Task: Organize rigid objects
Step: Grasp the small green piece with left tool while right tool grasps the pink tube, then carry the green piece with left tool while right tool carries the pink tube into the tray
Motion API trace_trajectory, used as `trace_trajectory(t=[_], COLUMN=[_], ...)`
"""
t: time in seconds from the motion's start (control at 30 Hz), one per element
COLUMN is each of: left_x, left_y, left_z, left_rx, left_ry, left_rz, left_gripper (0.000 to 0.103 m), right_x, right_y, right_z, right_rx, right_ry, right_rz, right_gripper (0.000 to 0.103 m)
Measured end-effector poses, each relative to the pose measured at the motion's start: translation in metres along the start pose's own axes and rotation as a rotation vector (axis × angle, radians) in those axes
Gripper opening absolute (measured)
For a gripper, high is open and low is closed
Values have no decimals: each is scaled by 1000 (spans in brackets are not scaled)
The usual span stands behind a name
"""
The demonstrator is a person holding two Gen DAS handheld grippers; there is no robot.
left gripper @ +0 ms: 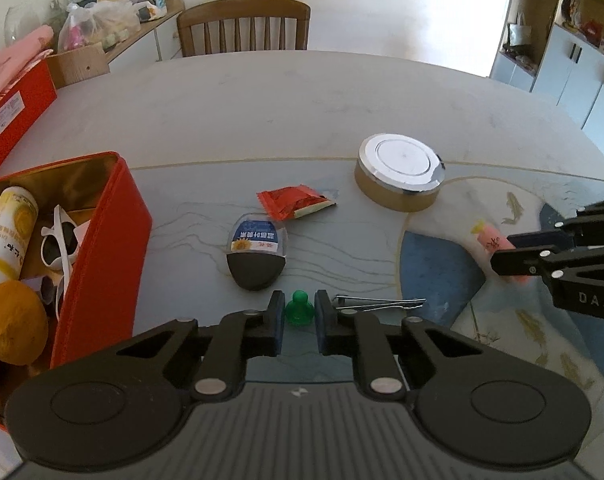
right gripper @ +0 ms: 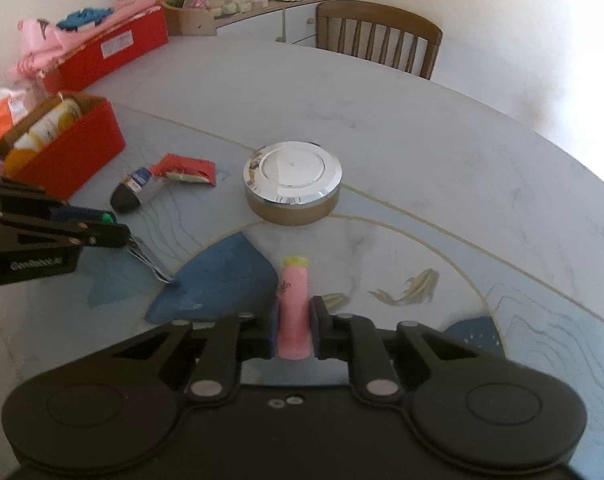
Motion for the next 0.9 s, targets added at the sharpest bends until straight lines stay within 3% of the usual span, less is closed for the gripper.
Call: trace_trajectory(t=[0.43, 0.9], left_x=[-35, -81], left_y=[7, 33], left_z=[6, 15], left_rx=[-43, -69], left_ry=[-25, -66], left_rz=[-51, -109], left_gripper=[15, 15], right_x=[-56, -85], right_y=[28, 81], right_z=[12, 38], right_rx=[57, 51], right_ry=[-51, -93], right_rz=[50, 74], right_gripper=[14, 14])
Point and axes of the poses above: each gripper's, at about its wrist camera, not at the fingertips, and x roughly the way its jaws point, y to its left, z to its top, the point moved 6 cm from there along x, roughly the way its jaws point
